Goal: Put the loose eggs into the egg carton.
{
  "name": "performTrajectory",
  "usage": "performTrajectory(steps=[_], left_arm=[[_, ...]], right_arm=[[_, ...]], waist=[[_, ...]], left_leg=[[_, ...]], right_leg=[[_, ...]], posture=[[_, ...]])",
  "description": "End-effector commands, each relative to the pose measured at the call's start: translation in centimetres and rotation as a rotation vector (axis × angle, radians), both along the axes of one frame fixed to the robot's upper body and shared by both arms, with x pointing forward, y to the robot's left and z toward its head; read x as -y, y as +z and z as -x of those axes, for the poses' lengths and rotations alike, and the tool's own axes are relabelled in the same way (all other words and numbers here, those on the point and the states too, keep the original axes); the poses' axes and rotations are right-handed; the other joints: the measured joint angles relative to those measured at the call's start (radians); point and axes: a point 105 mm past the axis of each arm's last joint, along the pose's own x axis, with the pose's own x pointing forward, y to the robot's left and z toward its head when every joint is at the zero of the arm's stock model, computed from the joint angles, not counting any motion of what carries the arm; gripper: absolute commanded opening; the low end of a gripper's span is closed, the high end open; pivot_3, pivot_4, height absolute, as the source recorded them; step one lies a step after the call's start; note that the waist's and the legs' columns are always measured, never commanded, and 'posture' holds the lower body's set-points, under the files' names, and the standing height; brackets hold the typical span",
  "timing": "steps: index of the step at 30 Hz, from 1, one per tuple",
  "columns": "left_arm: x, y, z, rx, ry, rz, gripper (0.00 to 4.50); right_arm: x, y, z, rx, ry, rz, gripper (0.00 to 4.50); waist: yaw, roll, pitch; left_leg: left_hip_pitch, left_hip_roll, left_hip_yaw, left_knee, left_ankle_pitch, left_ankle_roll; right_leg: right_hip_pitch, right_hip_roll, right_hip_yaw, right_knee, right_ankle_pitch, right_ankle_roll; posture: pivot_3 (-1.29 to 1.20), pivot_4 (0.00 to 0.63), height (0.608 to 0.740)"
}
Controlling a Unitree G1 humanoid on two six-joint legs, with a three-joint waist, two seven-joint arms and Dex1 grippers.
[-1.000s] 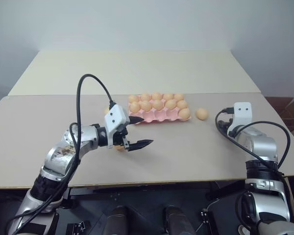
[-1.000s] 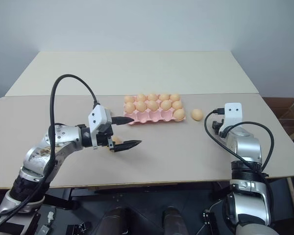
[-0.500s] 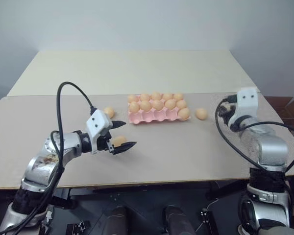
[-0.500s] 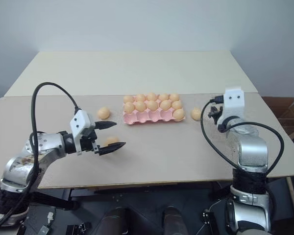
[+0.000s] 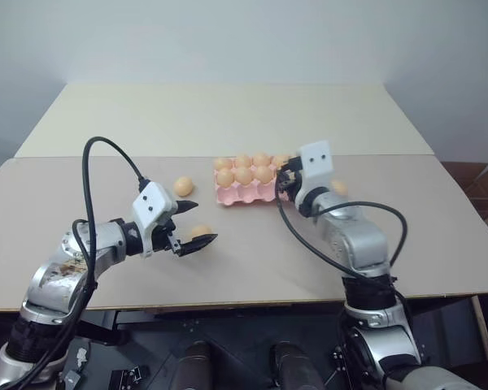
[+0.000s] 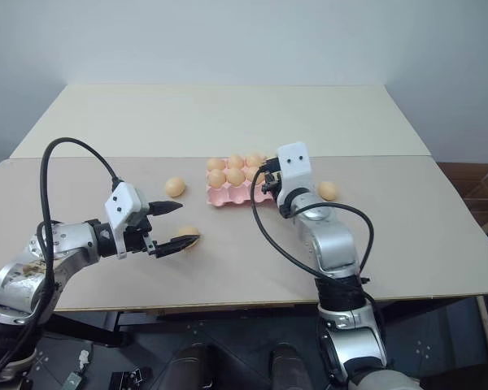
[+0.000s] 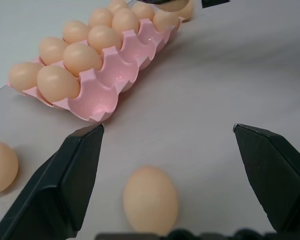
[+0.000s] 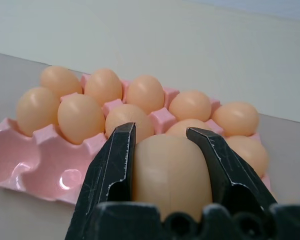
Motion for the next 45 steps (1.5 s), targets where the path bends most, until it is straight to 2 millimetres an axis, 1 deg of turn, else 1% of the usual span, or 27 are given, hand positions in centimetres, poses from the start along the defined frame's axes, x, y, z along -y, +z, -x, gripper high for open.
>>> performTrajectory(steps=[1, 6, 10, 11, 13, 17, 19, 22, 24, 26, 27, 28, 29, 32, 35, 37, 40, 45], left_arm=[[0.1, 1.1, 0.3, 0.047, -0.004, 0.001, 4.50], [0.1, 1.1, 0.3, 0.050, 0.002, 0.002, 4.50], [0.1, 1.1, 0.2, 0.052, 0.003, 0.002, 4.50], [0.1, 1.1, 0.2, 0.052, 0.002, 0.003, 4.50], [0.1, 1.1, 0.2, 0.053, 0.000, 0.003, 4.50], [0.1, 1.1, 0.2, 0.054, 0.000, 0.003, 4.50], [0.1, 1.1, 0.2, 0.054, -0.001, 0.004, 4.50], [0.1, 1.1, 0.3, 0.054, -0.003, 0.006, 4.50], [0.1, 1.2, 0.3, 0.059, -0.004, 0.012, 4.50], [0.2, 1.4, 0.3, 0.064, -0.003, 0.017, 4.50], [0.2, 1.4, 0.3, 0.065, -0.003, 0.018, 4.50], [0.2, 1.6, 0.3, 0.066, 0.001, 0.023, 4.50], [0.2, 1.6, 0.3, 0.066, 0.007, 0.026, 4.50], [0.9, 1.8, 0.3, 0.067, 0.009, 0.031, 4.50], [1.7, 2.0, 0.4, 0.064, -0.002, 0.050, 4.50], [2.3, 2.1, 0.5, 0.064, -0.020, 0.051, 4.50], [3.8, 2.3, 0.5, 0.061, -0.079, 0.054, 4.50], [5.9, 2.4, 0.2, 0.062, -0.152, 0.044, 4.50]], right_arm=[[-0.6, 1.5, -0.7, 0.084, 0.010, 0.002, 1.47], [-1.5, 1.0, -1.4, 0.078, 0.035, 0.010, 1.47], [-1.7, 0.6, -1.7, 0.078, 0.037, 0.027, 1.47], [-1.6, 0.4, -1.8, 0.077, 0.026, 0.038, 2.01], [-1.2, 0.0, -2.1, 0.078, 0.009, 0.051, 2.45], [-1.0, -0.1, -2.0, 0.083, 0.007, 0.054, 3.87], [-1.0, 0.3, -1.7, 0.094, 0.014, 0.042, 4.49], [-1.1, 1.3, -1.3, 0.120, 0.026, 0.003, 4.49], [-1.1, 2.7, -0.6, 0.170, 0.047, -0.041, 4.49], [-0.5, 4.1, 0.5, 0.212, 0.063, -0.077, 4.49], [-0.3, 4.4, 0.9, 0.220, 0.067, -0.084, 4.49], [0.6, 4.7, 1.6, 0.238, 0.062, -0.089, 4.49], [1.4, 4.8, 2.4, 0.254, 0.056, -0.088, 4.49], [4.2, 4.1, 4.3, 0.233, -0.025, -0.121, 4.49], [6.2, 3.0, 5.9, 0.195, -0.105, -0.116, 4.49], [7.0, 2.6, 6.4, 0.171, -0.137, -0.101, 4.49], [8.4, 2.0, 6.0, 0.122, -0.187, -0.050, 4.49], [9.7, 1.3, 3.5, 0.029, -0.220, 0.019, 4.49]], waist=[[-0.001, 0.000, 0.000], [-0.003, 0.000, 0.000], [-0.005, 0.000, 0.000], [-0.006, 0.000, 0.000], [-0.006, 0.000, 0.000], [-0.010, 0.000, 0.000], [-0.013, 0.000, 0.000], [-0.017, 0.000, 0.000], [-0.019, 0.000, 0.000], [-0.019, 0.000, 0.000], [-0.018, 0.000, 0.000], [-0.017, 0.000, 0.000], [-0.015, 0.000, 0.000], [-0.004, 0.000, 0.000], [0.001, 0.000, 0.000], [-0.002, 0.000, 0.000], [-0.003, 0.000, 0.000], [-0.002, 0.000, 0.000]], left_leg=[[0.000, 0.000, 0.000, 0.000, 0.000, 0.000], [0.000, 0.000, 0.000, 0.000, 0.000, 0.000], [0.000, 0.000, 0.000, 0.000, 0.000, 0.000], [0.000, 0.000, 0.000, 0.000, 0.000, 0.000], [0.000, 0.000, 0.000, 0.000, 0.000, 0.000], [0.000, 0.000, 0.000, 0.000, 0.000, 0.000], [0.000, 0.000, 0.000, 0.000, 0.000, 0.000], [0.000, 0.000, 0.000, 0.000, 0.000, 0.000], [0.000, 0.000, 0.000, 0.000, 0.000, 0.000], [0.000, 0.000, 0.000, 0.000, 0.000, 0.000], [0.000, 0.000, 0.000, 0.000, 0.000, 0.000], [0.000, 0.000, 0.000, -0.001, 0.000, 0.000], [0.000, 0.000, -0.001, 0.000, 0.000, 0.000], [-0.001, 0.000, -0.001, 0.000, 0.000, 0.000], [-0.001, 0.000, -0.001, 0.000, 0.000, 0.000], [0.000, 0.000, 0.000, 0.000, 0.000, 0.000], [0.001, 0.000, 0.000, 0.000, 0.000, 0.000], [0.002, 0.000, 0.000, 0.001, 0.000, 0.000]], right_leg=[[0.000, 0.000, 0.000, 0.000, 0.000, 0.000], [0.000, 0.000, 0.000, 0.000, 0.000, 0.000], [0.000, 0.000, 0.000, 0.000, 0.000, 0.000], [0.000, 0.000, 0.000, 0.000, 0.000, 0.000], [0.000, 0.000, 0.000, 0.000, 0.000, 0.000], [0.000, 0.000, 0.000, 0.000, 0.000, 0.000], [0.000, 0.000, 0.000, 0.000, 0.000, 0.000], [0.000, 0.000, 0.000, 0.000, 0.000, 0.000], [0.000, 0.000, 0.000, 0.001, 0.000, 0.000], [0.000, 0.000, 0.000, 0.001, 0.000, 0.000], [0.000, 0.000, 0.000, 0.001, 0.000, 0.000], [0.000, 0.000, 0.000, 0.001, 0.000, 0.000], [0.000, 0.000, 0.000, 0.001, 0.000, 0.000], [0.000, -0.001, -0.001, 0.000, 0.000, 0.000], [0.000, -0.001, -0.001, 0.001, 0.000, 0.000], [0.000, -0.001, -0.001, 0.001, 0.000, 0.000], [0.000, 0.000, 0.000, 0.001, 0.000, 0.000], [0.002, 0.000, 0.000, 0.001, 0.000, 0.000]], posture=[[0.00, 0.150, 0.740], [0.00, 0.150, 0.740], [0.00, 0.150, 0.740], [0.00, 0.150, 0.740], [0.00, 0.150, 0.740], [0.00, 0.150, 0.740], [0.00, 0.150, 0.740], [0.00, 0.150, 0.740], [0.00, 0.150, 0.740], [0.00, 0.150, 0.740], [0.00, 0.150, 0.740], [0.00, 0.150, 0.740], [0.00, 0.150, 0.740], [0.00, 0.150, 0.740], [0.00, 0.150, 0.740], [0.00, 0.150, 0.740], [0.00, 0.150, 0.740], [0.00, 0.150, 0.740]])
